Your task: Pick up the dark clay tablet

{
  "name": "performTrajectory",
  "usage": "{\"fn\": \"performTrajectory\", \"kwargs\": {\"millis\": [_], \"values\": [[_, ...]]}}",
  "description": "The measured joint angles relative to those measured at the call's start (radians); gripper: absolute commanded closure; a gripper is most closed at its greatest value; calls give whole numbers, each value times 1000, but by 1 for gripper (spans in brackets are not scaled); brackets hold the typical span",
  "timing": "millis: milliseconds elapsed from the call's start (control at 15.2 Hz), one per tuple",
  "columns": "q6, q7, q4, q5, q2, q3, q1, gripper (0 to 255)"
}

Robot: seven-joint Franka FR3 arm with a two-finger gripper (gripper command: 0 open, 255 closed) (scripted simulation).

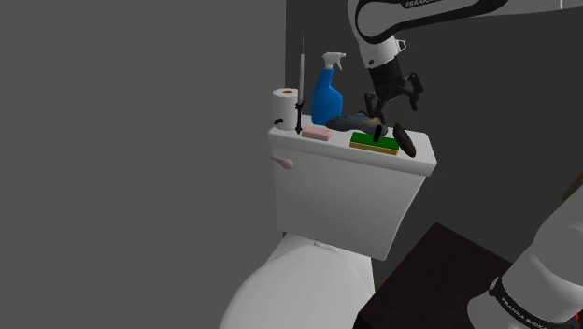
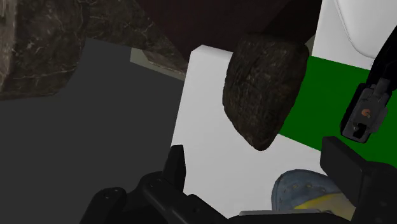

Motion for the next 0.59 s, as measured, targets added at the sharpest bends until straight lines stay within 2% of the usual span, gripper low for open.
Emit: {"fn": "performTrajectory", "kwargs": {"millis": [330, 396, 594], "values": [[58, 18, -57, 1, 4, -2, -1, 0], [64, 19, -64, 1, 4, -2, -2, 255], [70, 21, -70, 1, 3, -2, -2, 255]]}}
